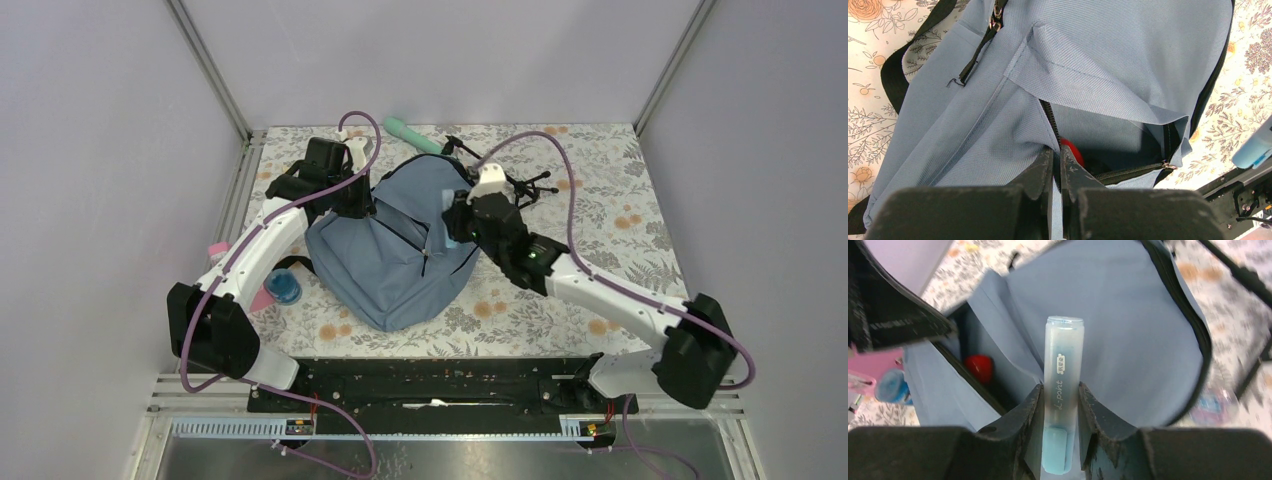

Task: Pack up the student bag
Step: Place the stationery in the student bag.

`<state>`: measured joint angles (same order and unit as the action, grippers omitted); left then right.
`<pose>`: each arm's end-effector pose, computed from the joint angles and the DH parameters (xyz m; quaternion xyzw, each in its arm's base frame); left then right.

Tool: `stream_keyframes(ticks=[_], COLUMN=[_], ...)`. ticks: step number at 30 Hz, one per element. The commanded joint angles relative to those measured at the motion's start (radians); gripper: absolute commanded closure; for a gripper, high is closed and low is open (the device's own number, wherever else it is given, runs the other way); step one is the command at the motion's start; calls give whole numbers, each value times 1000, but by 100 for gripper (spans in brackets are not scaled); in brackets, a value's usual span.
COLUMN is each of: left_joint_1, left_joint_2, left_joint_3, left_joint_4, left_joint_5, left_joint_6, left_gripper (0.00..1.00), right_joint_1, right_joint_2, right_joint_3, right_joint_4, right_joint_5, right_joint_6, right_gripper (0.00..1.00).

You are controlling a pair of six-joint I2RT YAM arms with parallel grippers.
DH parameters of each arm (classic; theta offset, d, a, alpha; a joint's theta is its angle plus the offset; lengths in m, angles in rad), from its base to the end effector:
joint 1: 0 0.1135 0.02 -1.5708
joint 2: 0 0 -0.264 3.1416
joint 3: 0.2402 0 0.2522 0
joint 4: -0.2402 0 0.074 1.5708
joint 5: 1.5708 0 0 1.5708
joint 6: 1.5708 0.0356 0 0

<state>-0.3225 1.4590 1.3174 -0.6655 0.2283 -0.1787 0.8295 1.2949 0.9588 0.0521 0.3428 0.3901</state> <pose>0.2978 -0.1080 0.3222 0.1086 0.9165 -0.1942 0.3324 0.2130 0.2149 0.3132 -0.0719 0.7917 0.2267 0.5627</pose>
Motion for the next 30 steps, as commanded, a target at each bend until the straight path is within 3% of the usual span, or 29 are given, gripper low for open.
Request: stream_keyframes(ticks=[1,8,17,22,30], left_joint_1=[-1,-1,-1,-1,-1], left_joint_2=[-66,-61,-61,-63,-60], left_joint_3=[18,17,17,17,17], left_joint_4=[29,29,29,29,29], left_joint_5=[14,19,26,23,17], left_joint_6=[20,17,17,18,20], left_gripper=[100,100,100,100,100], right_joint_1=[4,5,6,7,6], right_joint_2=[114,293,374,380,427], right_joint_3=[123,219,146,127,204], right_joint_4=[225,377,523,474,255], right_joint_5=[-56,-218,-305,-390,-556], right_joint_6=[-155,-170,-152,-191,-271], right_gripper=[100,100,100,100,100])
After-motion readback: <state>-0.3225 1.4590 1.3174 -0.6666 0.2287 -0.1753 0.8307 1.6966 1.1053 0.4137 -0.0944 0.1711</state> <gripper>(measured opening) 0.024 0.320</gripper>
